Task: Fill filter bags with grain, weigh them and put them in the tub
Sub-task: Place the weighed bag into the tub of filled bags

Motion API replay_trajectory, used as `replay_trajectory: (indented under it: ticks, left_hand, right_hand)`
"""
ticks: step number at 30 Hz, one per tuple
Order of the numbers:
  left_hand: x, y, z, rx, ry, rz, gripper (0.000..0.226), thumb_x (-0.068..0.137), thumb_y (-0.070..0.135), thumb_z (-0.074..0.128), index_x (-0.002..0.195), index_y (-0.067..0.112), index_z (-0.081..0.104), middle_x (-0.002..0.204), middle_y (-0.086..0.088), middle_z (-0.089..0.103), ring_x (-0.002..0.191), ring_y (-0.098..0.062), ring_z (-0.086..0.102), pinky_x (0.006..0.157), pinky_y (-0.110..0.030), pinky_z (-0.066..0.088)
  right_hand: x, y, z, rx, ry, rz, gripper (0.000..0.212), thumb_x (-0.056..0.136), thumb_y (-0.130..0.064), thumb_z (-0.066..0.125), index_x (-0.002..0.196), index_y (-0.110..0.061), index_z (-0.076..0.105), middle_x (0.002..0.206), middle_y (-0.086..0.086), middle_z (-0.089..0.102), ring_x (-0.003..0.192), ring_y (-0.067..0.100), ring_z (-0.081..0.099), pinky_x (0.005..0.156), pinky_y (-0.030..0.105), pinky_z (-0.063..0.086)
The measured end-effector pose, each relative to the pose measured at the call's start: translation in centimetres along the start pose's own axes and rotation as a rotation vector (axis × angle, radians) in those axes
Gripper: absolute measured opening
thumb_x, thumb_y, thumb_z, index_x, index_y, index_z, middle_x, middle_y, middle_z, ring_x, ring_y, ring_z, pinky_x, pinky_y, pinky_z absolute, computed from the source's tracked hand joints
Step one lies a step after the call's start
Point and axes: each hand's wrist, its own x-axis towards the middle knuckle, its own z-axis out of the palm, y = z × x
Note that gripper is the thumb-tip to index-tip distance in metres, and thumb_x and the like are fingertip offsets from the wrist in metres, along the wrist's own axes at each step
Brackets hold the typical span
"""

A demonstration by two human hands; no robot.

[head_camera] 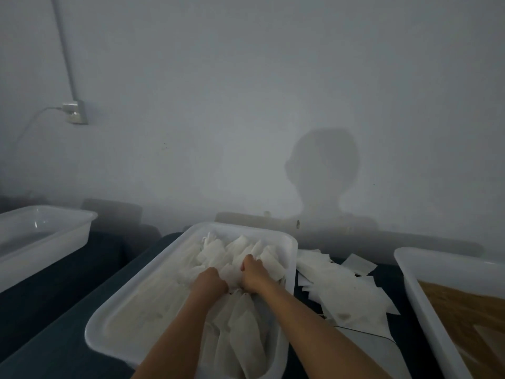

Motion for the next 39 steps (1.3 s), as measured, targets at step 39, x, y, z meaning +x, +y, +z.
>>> replay_trajectory:
  ticks: [39]
  left_hand:
    - [-6.0,11.7,5.1,-0.17,0.218,0.486,0.014,0.087,0.012,0.054,0.1,0.015,0.059,0.101,0.001,0.063,0.092,-0.015,0.057,0.079,-0.026,0.045]
  right_hand:
    - [-8.1,17.2,-6.8,-0.404,0.119,0.207,0.028,0.095,-0.01,0.048,0.122,-0.004,0.052,0.13,0.012,0.053,0.119,0.025,0.05,0.098,0.028,0.038]
